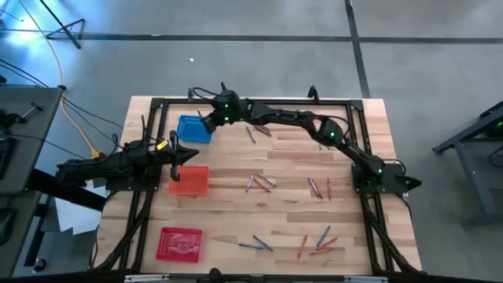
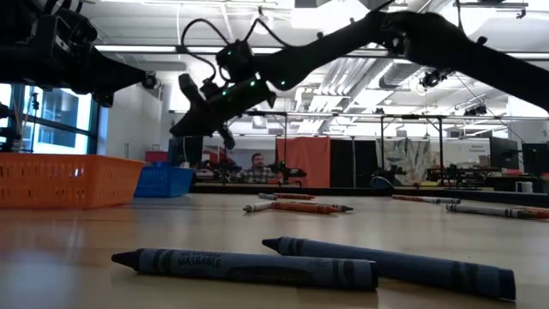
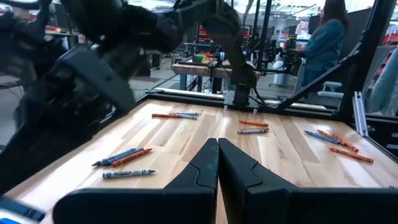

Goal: Sort crayons
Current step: Put the blue crayon into the blue bin, then put the orange crayon into the orange bin

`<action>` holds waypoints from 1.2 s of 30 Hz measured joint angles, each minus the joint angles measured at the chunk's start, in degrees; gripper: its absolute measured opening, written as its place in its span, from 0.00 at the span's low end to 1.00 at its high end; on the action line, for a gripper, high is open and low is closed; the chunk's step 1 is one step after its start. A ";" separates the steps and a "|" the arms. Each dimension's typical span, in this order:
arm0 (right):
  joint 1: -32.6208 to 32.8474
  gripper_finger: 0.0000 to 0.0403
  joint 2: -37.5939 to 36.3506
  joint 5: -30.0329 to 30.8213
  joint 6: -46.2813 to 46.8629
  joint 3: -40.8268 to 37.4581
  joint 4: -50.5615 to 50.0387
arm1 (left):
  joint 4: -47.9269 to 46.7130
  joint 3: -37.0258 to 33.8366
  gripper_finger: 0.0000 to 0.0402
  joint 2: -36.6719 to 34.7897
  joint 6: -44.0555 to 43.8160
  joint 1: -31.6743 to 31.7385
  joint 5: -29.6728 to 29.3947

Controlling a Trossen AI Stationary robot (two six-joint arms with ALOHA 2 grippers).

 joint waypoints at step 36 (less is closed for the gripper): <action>-1.90 0.34 -9.88 7.81 -20.15 7.22 -43.40 | -0.02 0.01 0.00 0.00 -0.01 -0.01 0.01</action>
